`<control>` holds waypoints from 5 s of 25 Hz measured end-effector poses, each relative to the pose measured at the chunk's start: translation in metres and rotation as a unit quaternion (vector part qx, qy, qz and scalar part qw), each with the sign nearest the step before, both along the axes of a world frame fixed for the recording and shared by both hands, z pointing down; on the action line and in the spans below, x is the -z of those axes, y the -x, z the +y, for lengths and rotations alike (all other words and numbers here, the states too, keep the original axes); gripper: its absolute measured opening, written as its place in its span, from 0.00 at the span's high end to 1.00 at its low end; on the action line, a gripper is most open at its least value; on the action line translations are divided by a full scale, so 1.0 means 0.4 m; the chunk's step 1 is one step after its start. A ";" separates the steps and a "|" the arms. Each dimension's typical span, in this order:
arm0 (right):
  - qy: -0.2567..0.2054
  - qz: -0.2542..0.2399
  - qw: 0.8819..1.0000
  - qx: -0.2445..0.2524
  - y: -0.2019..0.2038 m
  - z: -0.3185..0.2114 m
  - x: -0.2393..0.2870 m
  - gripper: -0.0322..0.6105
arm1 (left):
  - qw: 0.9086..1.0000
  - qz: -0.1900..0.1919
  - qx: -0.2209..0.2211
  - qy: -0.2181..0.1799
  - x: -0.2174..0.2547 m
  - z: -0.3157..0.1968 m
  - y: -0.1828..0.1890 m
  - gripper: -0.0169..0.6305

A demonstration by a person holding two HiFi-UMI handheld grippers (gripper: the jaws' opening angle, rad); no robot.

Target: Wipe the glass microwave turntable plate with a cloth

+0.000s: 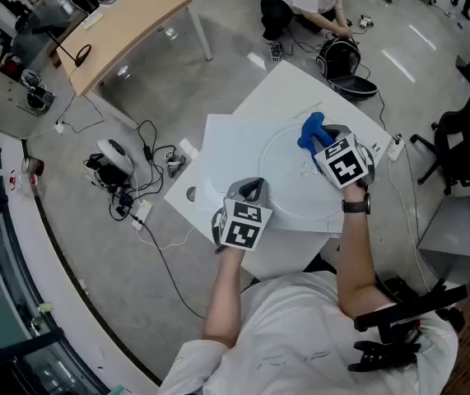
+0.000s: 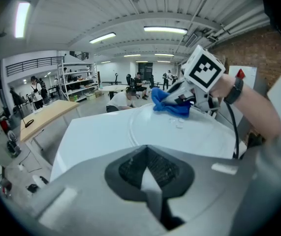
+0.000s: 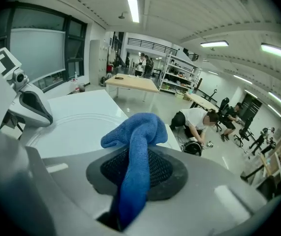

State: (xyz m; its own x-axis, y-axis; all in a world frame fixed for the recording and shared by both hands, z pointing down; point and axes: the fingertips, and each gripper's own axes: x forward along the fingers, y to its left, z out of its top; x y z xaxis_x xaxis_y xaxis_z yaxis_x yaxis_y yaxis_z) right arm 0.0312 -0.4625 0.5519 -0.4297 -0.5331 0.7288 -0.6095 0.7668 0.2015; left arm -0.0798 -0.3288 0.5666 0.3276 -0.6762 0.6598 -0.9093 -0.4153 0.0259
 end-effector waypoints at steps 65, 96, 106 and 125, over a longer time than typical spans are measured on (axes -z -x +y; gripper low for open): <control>-0.026 0.063 0.998 -0.011 -0.067 0.096 0.015 0.82 | 0.998 -0.041 -0.021 -0.040 0.014 0.003 0.003 0.97; 0.009 0.057 0.991 0.117 0.106 0.388 0.014 0.83 | 0.998 -0.036 -0.041 -0.038 0.020 0.007 -0.011 0.97; -0.032 0.047 0.992 0.113 0.174 0.180 0.000 0.83 | 0.999 -0.036 -0.009 -0.032 0.010 -0.001 -0.019 0.97; -0.028 0.093 0.994 -0.051 -0.177 0.188 0.025 0.83 | 0.999 -0.036 -0.015 -0.034 0.014 0.000 0.012 0.97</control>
